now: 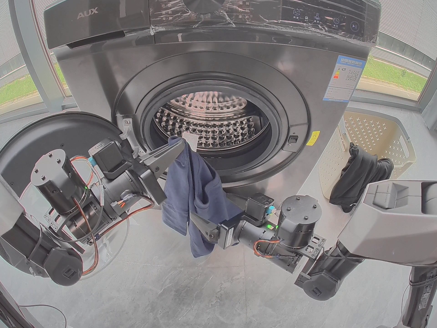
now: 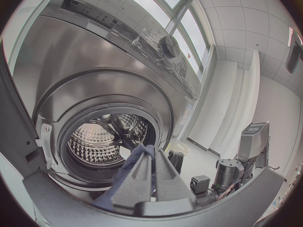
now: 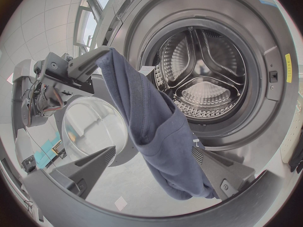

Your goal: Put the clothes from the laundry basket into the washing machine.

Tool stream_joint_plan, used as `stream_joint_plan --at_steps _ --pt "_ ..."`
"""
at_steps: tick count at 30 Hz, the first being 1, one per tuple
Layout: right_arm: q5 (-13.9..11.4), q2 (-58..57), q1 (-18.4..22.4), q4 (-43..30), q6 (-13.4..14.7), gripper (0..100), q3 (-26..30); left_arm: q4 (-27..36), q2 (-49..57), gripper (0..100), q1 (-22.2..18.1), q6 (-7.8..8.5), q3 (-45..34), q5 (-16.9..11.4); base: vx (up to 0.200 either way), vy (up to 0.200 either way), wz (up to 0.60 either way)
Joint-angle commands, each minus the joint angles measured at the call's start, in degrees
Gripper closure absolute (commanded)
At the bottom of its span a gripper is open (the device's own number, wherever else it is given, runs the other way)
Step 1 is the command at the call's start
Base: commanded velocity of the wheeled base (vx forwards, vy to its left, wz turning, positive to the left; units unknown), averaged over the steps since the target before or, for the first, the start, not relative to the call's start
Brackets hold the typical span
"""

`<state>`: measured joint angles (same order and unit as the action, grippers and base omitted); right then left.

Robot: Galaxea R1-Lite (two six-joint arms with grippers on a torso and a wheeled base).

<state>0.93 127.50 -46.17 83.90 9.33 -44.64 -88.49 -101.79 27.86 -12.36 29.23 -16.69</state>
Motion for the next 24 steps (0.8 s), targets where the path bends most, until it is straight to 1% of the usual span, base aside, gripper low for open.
stream_joint_plan --at_steps 1,9,18,19,24 --pt "0.0 3.2 0.2 0.1 0.0 0 -2.7 0.0 0.0 100 0.2 -0.03 -0.1 0.0 0.0 0.0 0.0" --pt "0.2 4.8 0.3 0.7 0.1 0 -6.1 0.0 0.0 100 0.5 -0.03 -0.1 0.0 0.0 0.0 0.0" --pt "0.4 4.2 0.6 0.9 0.3 0 -5.8 0.0 -0.3 100 0.4 -0.03 -0.1 0.0 0.0 0.0 0.0" --pt "0.4 4.0 0.6 1.0 0.3 100 -5.7 0.0 -0.3 100 0.4 -0.03 0.0 0.0 0.0 0.0 0.0" --pt "0.4 3.2 0.0 1.2 0.3 100 -4.1 0.0 -0.4 100 0.2 -0.03 0.0 0.0 0.0 0.0 0.0"
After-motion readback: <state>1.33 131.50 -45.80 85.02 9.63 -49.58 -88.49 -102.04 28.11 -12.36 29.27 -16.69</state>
